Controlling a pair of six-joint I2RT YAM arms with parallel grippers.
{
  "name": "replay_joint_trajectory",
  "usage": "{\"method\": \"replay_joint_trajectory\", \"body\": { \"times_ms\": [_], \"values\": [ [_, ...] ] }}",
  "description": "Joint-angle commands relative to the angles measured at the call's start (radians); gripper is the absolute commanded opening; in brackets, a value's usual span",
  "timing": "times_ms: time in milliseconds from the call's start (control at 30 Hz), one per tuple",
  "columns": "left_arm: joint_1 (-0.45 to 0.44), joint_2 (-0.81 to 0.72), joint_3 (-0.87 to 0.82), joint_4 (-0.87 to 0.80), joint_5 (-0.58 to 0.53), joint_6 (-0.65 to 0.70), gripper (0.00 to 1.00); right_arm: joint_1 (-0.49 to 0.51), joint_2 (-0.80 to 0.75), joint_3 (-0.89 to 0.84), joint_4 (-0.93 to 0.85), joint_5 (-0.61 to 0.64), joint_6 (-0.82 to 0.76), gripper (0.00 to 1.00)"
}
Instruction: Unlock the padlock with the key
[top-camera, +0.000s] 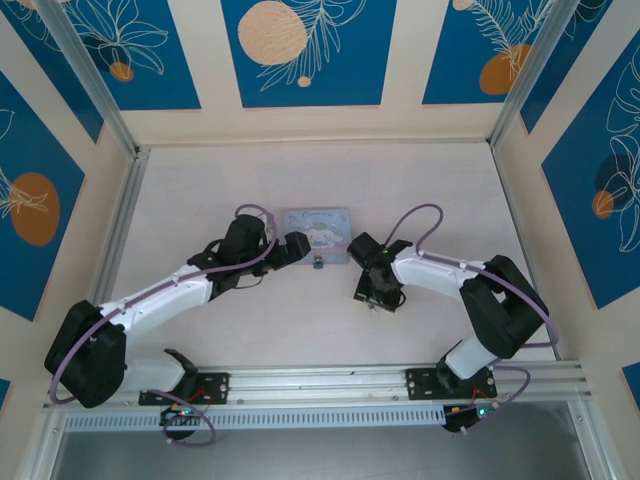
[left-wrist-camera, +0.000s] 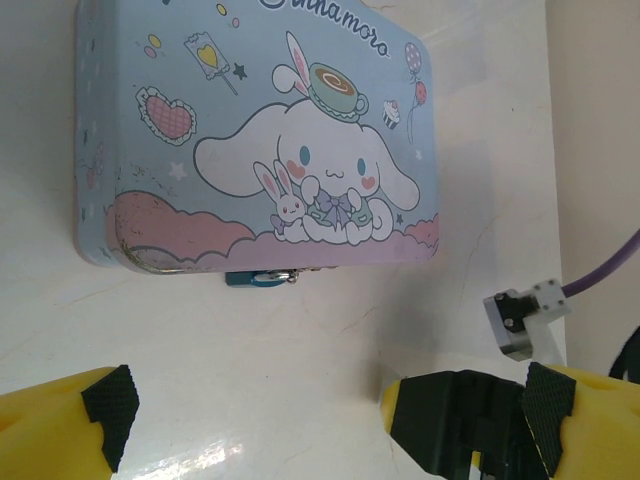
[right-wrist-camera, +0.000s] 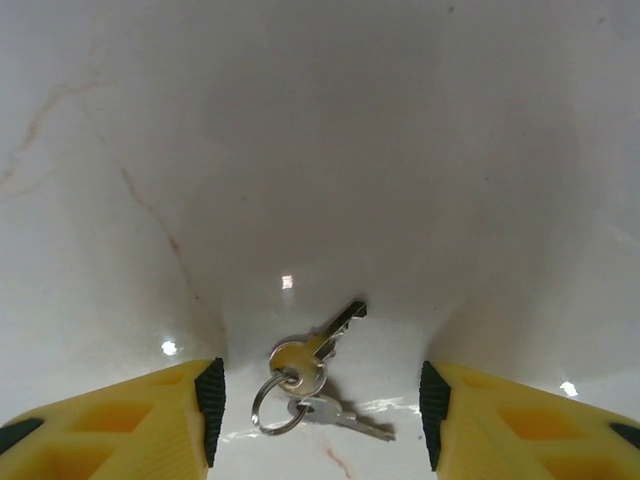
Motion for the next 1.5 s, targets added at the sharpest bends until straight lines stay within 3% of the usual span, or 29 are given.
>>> {"method": "replay_joint_trajectory", "body": {
  "times_ms": [0,300,700,1033,1133,1267,1367,1467],
  "values": [
    [0.012,-0.013,0.022,-0.013,-0.011,0.016,1.00,0.017,0.017,0.026,-0.010,0.004,0.024,0.55],
    [0.017,0.001,0.022,-0.004,-0.004,0.016,1.00,0.027,0.037,0.006,0.009,0.001,0.030,0.43],
    [0.019,0.002,0.023,-0.007,-0.003,0.015,1.00,0.003,0.037,-0.011,0.038,-0.003,-0.034,0.00],
    [0.019,0.010,0.040,-0.012,0.012,0.057,1.00,-0.003,-0.118,-0.062,0.102,-0.052,-0.093,0.00],
    [0.018,0.009,0.050,-0.007,0.027,0.104,1.00,-0.024,-0.209,-0.109,0.205,-0.127,-0.146,0.00],
    [0.018,0.001,0.058,-0.026,-0.010,0.157,1.00,-0.097,-0.303,-0.192,0.392,-0.322,-0.218,0.00],
    [0.019,-0.010,0.045,-0.030,-0.072,0.132,1.00,-0.157,-0.359,-0.251,0.526,-0.477,-0.255,0.00],
    [0.019,-0.006,0.030,0.007,-0.064,0.062,1.00,-0.211,-0.399,-0.282,0.636,-0.623,-0.281,0.00]
  ]
}}
